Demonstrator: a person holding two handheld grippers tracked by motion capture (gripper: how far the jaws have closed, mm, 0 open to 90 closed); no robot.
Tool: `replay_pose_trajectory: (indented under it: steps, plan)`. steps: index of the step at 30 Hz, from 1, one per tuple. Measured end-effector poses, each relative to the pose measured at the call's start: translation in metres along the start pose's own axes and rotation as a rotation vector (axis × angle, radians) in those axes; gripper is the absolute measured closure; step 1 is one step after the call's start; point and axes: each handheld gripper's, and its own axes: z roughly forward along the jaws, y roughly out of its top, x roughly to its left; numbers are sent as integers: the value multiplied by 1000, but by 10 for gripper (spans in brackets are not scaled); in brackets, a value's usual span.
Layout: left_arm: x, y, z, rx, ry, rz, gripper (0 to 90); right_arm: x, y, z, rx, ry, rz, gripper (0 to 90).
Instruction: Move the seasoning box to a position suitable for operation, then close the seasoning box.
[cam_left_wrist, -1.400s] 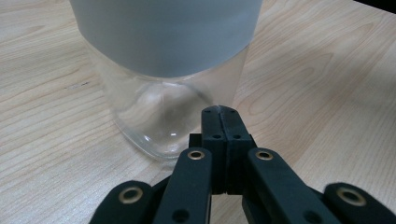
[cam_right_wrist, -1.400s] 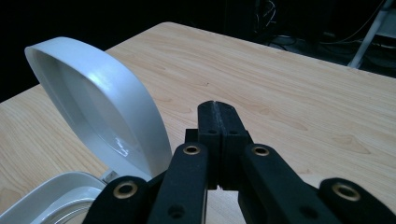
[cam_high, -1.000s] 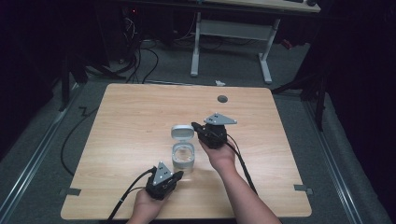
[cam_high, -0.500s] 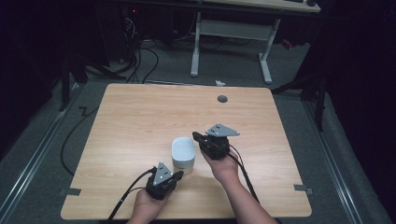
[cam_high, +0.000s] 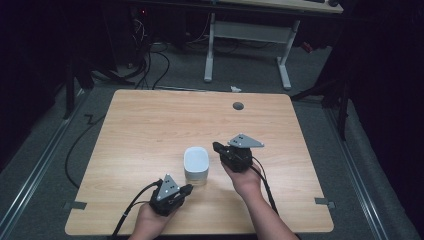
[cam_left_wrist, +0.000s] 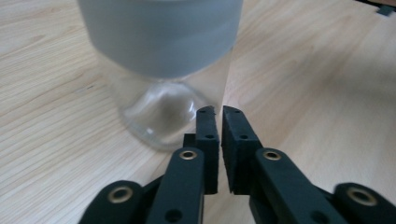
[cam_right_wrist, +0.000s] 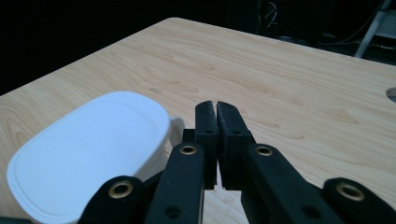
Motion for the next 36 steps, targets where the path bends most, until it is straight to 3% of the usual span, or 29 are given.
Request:
replay_pose_trajectory:
  steps: [4, 7, 14, 17, 24, 26, 28, 29, 36]
  plan:
    - [16, 8, -20, 9, 15, 26, 783, -12, -8, -7, 8, -28, 18, 827]
    - [31, 17, -29, -15, 49, 44, 732, -25, -18, -13, 19, -61, 40, 792]
    - [79, 37, -42, -102, 206, -14, 635, -57, -49, -33, 48, -158, 78, 665]
    - [91, 42, -44, -130, 244, -53, 613, -71, -66, -45, 53, -202, 91, 603]
    - [101, 38, -45, -139, 289, -53, 581, -95, -108, -81, 64, -305, 117, 510]
    - [102, 37, -46, -143, 293, -67, 580, -92, -118, -99, 48, -325, 131, 489]
    - [101, 36, -45, -142, 298, -67, 579, -85, -133, -121, -10, -367, 152, 499]
    - [101, 35, -45, -139, 299, -61, 576, -85, -135, -126, -10, -350, 175, 483]
    - [91, 28, -45, -134, 309, -23, 568, -86, -133, -123, 7, -344, 131, 483]
